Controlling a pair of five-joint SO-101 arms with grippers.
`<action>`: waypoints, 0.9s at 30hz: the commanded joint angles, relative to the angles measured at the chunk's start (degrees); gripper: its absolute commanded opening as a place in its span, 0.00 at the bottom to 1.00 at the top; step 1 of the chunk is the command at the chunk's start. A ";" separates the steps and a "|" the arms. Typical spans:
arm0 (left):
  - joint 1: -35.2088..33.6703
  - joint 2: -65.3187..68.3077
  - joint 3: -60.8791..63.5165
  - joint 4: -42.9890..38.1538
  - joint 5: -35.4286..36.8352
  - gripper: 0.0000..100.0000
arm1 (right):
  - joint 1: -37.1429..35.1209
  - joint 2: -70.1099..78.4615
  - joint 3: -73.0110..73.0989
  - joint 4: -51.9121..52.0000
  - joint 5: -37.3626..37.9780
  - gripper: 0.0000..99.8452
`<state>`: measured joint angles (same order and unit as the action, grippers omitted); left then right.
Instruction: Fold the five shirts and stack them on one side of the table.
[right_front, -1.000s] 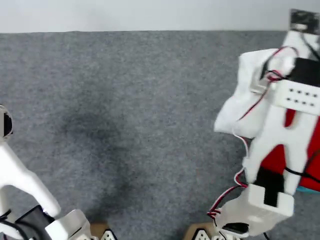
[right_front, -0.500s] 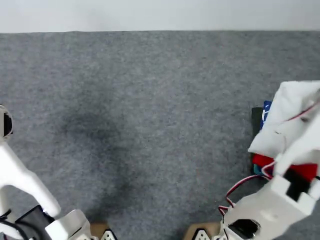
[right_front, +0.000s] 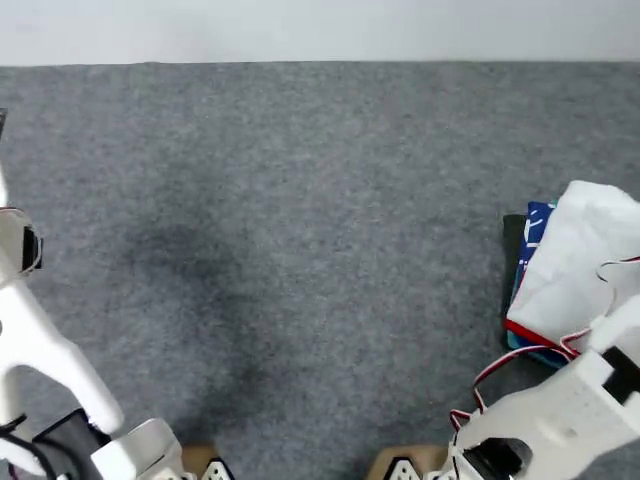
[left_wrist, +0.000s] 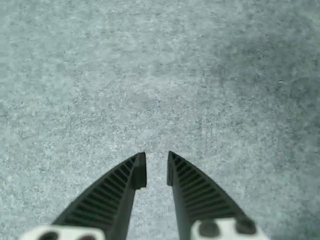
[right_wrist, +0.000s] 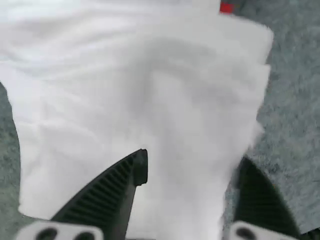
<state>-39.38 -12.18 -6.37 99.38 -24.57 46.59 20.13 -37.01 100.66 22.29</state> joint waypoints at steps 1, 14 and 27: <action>0.88 -1.93 -0.04 1.05 -0.18 0.08 | -0.31 -8.40 -2.73 2.15 -2.20 0.31; 0.79 -2.02 -0.04 1.05 -0.18 0.08 | -14.02 -2.95 -2.46 -1.45 -4.92 0.01; 0.53 -2.02 -0.04 1.14 -0.18 0.08 | -22.29 6.90 -2.90 -12.00 -4.84 0.01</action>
<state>-39.03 -12.18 -6.20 99.38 -24.57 25.14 33.93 -37.10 87.03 18.07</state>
